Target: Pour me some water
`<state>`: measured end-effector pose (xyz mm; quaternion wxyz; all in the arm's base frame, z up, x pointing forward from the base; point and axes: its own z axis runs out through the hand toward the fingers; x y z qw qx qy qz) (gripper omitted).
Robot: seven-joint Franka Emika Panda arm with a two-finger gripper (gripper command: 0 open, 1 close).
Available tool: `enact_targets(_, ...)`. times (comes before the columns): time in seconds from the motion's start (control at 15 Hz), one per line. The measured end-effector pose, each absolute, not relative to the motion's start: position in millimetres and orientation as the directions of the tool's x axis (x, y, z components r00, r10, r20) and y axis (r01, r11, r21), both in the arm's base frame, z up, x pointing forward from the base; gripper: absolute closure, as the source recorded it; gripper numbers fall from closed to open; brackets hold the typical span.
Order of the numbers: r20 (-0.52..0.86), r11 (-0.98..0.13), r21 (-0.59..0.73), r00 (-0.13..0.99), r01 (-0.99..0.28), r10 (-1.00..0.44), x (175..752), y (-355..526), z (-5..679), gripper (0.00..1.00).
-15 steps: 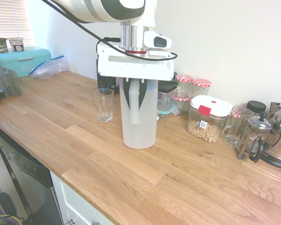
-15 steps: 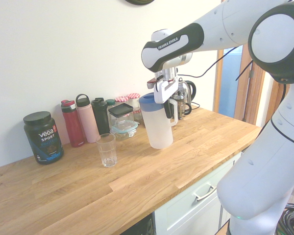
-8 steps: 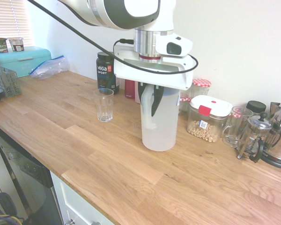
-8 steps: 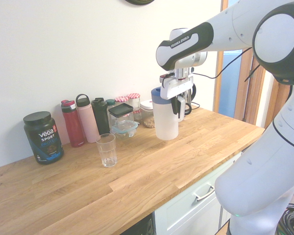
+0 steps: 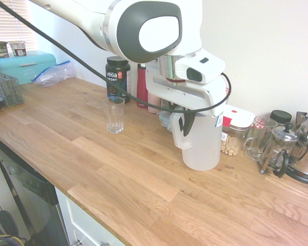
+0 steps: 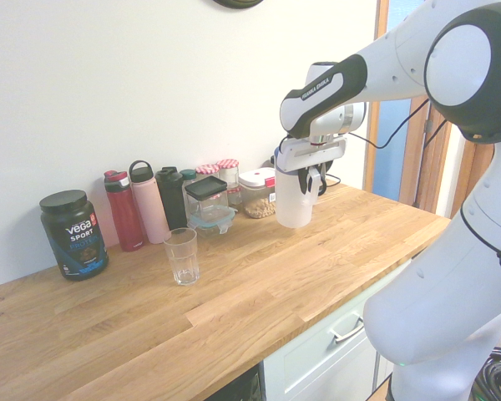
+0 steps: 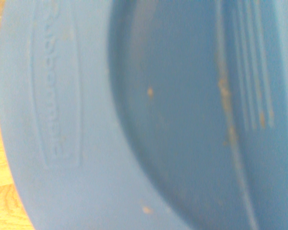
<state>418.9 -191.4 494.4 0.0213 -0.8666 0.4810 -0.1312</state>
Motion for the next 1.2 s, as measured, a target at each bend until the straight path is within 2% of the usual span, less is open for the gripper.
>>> enact_targets(0.53, 0.122, -0.511, -0.147, 0.497, -0.847, -0.859, 425, -190, 469, 1.00)
enact_targets(0.6, 0.115, -0.506, -0.151, 0.493, -0.849, -0.862, 427, -191, 467, 0.00)
enact_targets(1.2, 0.092, -0.492, -0.146, 0.483, -0.858, -0.871, 431, -192, 465, 0.00)
